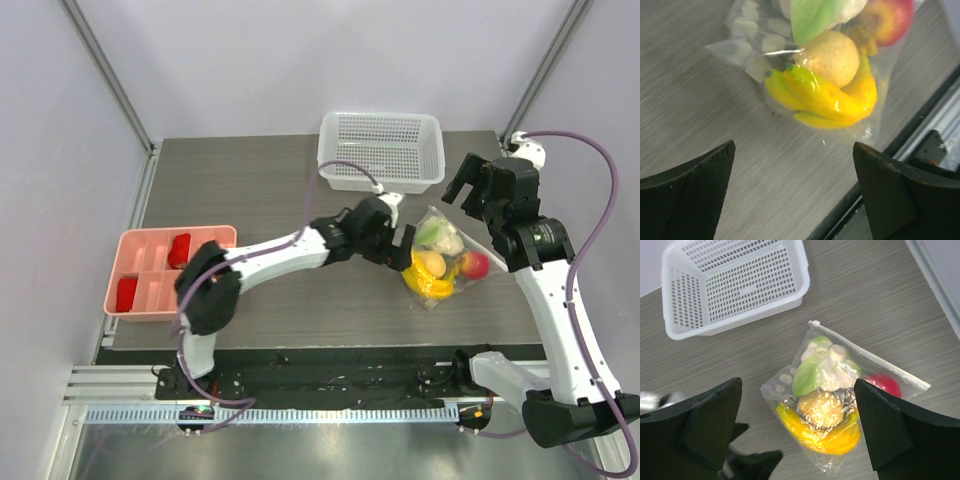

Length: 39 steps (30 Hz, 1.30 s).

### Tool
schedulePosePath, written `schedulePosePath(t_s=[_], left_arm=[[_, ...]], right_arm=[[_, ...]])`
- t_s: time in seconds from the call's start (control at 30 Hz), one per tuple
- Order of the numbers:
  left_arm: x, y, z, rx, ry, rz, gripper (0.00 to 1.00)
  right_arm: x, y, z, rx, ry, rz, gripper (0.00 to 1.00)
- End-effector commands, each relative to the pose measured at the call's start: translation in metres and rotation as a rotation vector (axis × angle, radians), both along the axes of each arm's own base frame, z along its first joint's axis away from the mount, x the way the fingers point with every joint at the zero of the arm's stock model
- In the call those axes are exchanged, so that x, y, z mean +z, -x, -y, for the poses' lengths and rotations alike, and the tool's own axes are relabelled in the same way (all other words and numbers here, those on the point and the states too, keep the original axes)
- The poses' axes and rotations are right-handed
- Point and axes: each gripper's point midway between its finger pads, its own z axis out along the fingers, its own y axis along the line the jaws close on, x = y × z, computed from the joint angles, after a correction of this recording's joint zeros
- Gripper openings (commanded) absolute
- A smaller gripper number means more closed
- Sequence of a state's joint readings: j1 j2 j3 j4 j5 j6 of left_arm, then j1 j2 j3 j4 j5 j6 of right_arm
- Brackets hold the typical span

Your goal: Open the zip-top bag and remove the fake food

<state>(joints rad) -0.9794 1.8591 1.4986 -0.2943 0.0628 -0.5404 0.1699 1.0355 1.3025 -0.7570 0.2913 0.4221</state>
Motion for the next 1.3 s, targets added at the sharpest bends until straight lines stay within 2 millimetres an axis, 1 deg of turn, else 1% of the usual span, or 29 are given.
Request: schedulePosePath(t_s=[0.0, 0.03, 0.07, 0.1, 0.2, 0.23, 0.33, 0.37, 0.43, 0.47, 0.5, 0.53, 0.57, 0.6, 0.63, 0.67, 0.7, 0.73, 0.77, 0.8, 0.87, 0.93, 1.0, 1.07, 1.1, 1.13, 1.17, 1.2, 1.27], left_arm=[[0.01, -0.016, 0.07, 0.003, 0.086, 0.063, 1.0], [0.023, -0.026, 0.083, 0.034, 0.107, 0.086, 1.0], [-0.011, -0.029, 0.086, 0.058, 0.048, 0.039, 1.0], [-0.002, -0.032, 0.096, 0.063, 0.072, 0.042, 1.0], [-0.021, -0.036, 0.102, 0.083, 0.069, 0.027, 1.0], [-0.025, -0.037, 0.102, 0.089, 0.064, 0.027, 0.97], [-0.029, -0.039, 0.094, 0.114, 0.041, 0.041, 0.74], [-0.03, -0.04, 0.089, 0.122, 0.029, 0.05, 0.57], [-0.031, -0.045, 0.071, 0.159, -0.016, 0.09, 0.38], [-0.03, -0.052, 0.061, 0.18, -0.029, 0.098, 0.21], [-0.042, -0.053, 0.048, 0.193, -0.065, 0.091, 0.14], [-0.034, -0.057, 0.036, 0.211, -0.072, 0.096, 0.08], [-0.035, -0.066, 0.02, 0.243, -0.091, 0.096, 0.0], [-0.053, -0.066, -0.001, 0.268, -0.145, 0.08, 0.0], [-0.036, -0.069, -0.017, 0.303, -0.134, 0.103, 0.0], [-0.038, -0.076, -0.035, 0.337, -0.146, 0.102, 0.0], [-0.051, -0.07, -0.056, 0.355, -0.186, 0.09, 0.0], [-0.049, -0.072, -0.069, 0.381, -0.199, 0.106, 0.0], [-0.033, -0.071, -0.083, 0.403, -0.185, 0.121, 0.0], [-0.043, -0.07, -0.102, 0.42, -0.22, 0.111, 0.0], [-0.03, -0.066, -0.126, 0.431, -0.248, 0.128, 0.01], [-0.032, -0.063, -0.148, 0.448, -0.301, 0.129, 0.01], [-0.026, -0.055, -0.163, 0.44, -0.329, 0.147, 0.01], [-0.024, -0.048, -0.167, 0.422, -0.317, 0.147, 0.03], [-0.02, -0.042, -0.164, 0.394, -0.277, 0.14, 0.03], [-0.021, -0.038, -0.163, 0.382, -0.264, 0.132, 0.04], [-0.021, -0.035, -0.16, 0.367, -0.246, 0.124, 0.04], [-0.025, -0.028, -0.157, 0.344, -0.215, 0.105, 0.04], [-0.032, -0.02, -0.153, 0.308, -0.194, 0.079, 0.05]], right_arm=[[0.016, 0.013, 0.014, -0.058, 0.037, 0.034, 1.0], [0.016, 0.013, 0.009, -0.032, 0.027, 0.03, 1.0], [0.015, 0.013, 0.006, -0.014, 0.024, 0.024, 1.0], [0.015, 0.014, 0.003, 0.013, 0.031, 0.019, 1.0], [0.017, 0.017, -0.003, 0.062, 0.032, 0.025, 1.0], [0.019, 0.018, -0.004, 0.069, 0.033, 0.028, 1.0], [0.019, 0.02, -0.006, 0.089, 0.039, 0.032, 1.0], [0.018, 0.021, -0.009, 0.11, 0.035, 0.034, 1.0], [0.015, 0.021, -0.013, 0.132, 0.025, 0.03, 1.0], [0.013, 0.021, -0.02, 0.167, 0.009, 0.03, 1.0], [0.009, 0.02, -0.023, 0.183, 0.0, 0.026, 1.0], [0.007, 0.019, -0.026, 0.192, -0.012, 0.024, 1.0], [0.001, 0.018, -0.031, 0.209, -0.02, 0.012, 1.0], [-0.009, 0.018, -0.04, 0.252, -0.039, -0.007, 1.0], [-0.015, 0.017, -0.044, 0.265, -0.044, -0.023, 1.0], [-0.022, 0.018, -0.054, 0.294, -0.055, -0.041, 1.0], [-0.038, 0.016, -0.062, 0.318, -0.057, -0.086, 1.0], [-0.046, 0.015, -0.068, 0.338, -0.052, -0.107, 1.0], [-0.054, 0.015, -0.077, 0.359, -0.045, -0.13, 1.0], [-0.067, 0.017, -0.091, 0.399, -0.029, -0.167, 1.0], [-0.079, 0.017, -0.099, 0.407, 0.003, -0.197, 1.0], [-0.092, 0.016, -0.107, 0.425, 0.0, -0.218, 1.0], [-0.107, 0.012, -0.107, 0.397, -0.02, -0.216, 1.0], [-0.12, 0.009, -0.104, 0.387, -0.075, -0.217, 1.0], [-0.134, 0.006, -0.103, 0.385, -0.117, -0.224, 1.0], [-0.139, 0.003, -0.098, 0.376, -0.208, -0.231, 1.0], [-0.152, 0.013, -0.111, 0.448, -0.297, -0.263, 1.0], [-0.147, 0.007, -0.117, 0.484, -0.335, -0.218, 1.0], [-0.157, 0.006, -0.122, 0.502, -0.368, -0.226, 1.0]])
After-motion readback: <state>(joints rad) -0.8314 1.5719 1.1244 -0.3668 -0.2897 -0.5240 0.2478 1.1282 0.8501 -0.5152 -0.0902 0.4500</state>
